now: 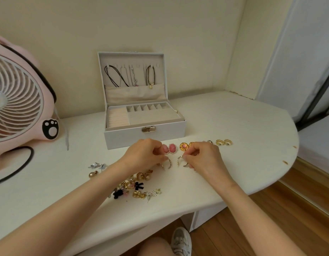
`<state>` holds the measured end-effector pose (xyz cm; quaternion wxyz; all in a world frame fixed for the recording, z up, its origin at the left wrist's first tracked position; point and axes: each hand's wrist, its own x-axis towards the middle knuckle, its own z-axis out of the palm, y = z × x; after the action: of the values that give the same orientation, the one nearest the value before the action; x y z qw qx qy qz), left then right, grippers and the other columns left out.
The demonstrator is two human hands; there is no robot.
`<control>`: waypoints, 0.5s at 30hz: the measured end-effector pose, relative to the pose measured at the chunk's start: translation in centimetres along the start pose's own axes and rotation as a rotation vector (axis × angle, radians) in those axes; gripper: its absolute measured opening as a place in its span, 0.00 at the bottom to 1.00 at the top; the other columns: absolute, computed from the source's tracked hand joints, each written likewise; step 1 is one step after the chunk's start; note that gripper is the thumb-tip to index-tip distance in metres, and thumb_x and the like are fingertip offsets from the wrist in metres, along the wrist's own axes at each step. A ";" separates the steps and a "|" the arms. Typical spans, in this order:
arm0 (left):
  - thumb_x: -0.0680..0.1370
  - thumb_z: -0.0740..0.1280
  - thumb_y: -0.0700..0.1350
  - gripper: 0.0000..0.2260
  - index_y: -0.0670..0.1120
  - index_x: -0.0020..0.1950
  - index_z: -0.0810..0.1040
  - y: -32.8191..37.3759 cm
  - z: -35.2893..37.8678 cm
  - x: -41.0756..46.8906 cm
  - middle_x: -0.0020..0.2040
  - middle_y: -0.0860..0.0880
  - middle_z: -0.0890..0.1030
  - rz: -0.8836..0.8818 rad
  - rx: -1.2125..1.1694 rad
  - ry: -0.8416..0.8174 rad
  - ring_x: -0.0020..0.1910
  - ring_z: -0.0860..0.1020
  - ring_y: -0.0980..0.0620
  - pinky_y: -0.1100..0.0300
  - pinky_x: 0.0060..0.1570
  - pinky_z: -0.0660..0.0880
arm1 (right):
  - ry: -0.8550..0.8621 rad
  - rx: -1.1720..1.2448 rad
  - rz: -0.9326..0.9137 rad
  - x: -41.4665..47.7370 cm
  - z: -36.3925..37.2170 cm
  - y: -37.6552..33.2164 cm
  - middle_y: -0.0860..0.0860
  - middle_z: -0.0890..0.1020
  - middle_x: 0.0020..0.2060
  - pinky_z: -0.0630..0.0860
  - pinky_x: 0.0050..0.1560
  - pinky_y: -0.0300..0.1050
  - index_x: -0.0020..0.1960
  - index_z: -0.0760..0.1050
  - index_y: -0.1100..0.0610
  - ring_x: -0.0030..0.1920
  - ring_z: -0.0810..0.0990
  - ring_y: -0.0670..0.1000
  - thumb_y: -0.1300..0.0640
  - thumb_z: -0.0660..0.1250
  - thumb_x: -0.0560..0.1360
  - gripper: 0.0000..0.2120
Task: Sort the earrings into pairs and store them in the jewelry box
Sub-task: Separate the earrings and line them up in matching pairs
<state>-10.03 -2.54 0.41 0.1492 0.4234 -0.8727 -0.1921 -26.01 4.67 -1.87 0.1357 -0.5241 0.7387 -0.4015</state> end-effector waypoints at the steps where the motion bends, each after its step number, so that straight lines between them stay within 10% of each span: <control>1: 0.74 0.68 0.49 0.13 0.50 0.32 0.70 0.0 0.2 -0.1 0.31 0.57 0.73 0.000 0.038 0.011 0.32 0.71 0.55 0.60 0.34 0.65 | -0.004 -0.029 -0.022 0.0 0.1 -0.1 0.43 0.75 0.23 0.78 0.42 0.47 0.34 0.80 0.55 0.34 0.79 0.51 0.64 0.69 0.68 0.06; 15: 0.75 0.66 0.48 0.05 0.52 0.42 0.71 0.3 0.9 0.0 0.39 0.54 0.76 0.082 0.162 0.131 0.40 0.73 0.52 0.61 0.39 0.68 | -0.046 -0.152 -0.142 0.6 0.3 -0.2 0.45 0.75 0.33 0.72 0.44 0.43 0.45 0.83 0.53 0.39 0.76 0.49 0.57 0.71 0.71 0.04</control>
<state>-10.60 -2.24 -0.24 0.1790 0.4096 -0.8903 -0.0865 -25.90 3.96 -1.80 0.0840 -0.5930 0.7247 -0.3408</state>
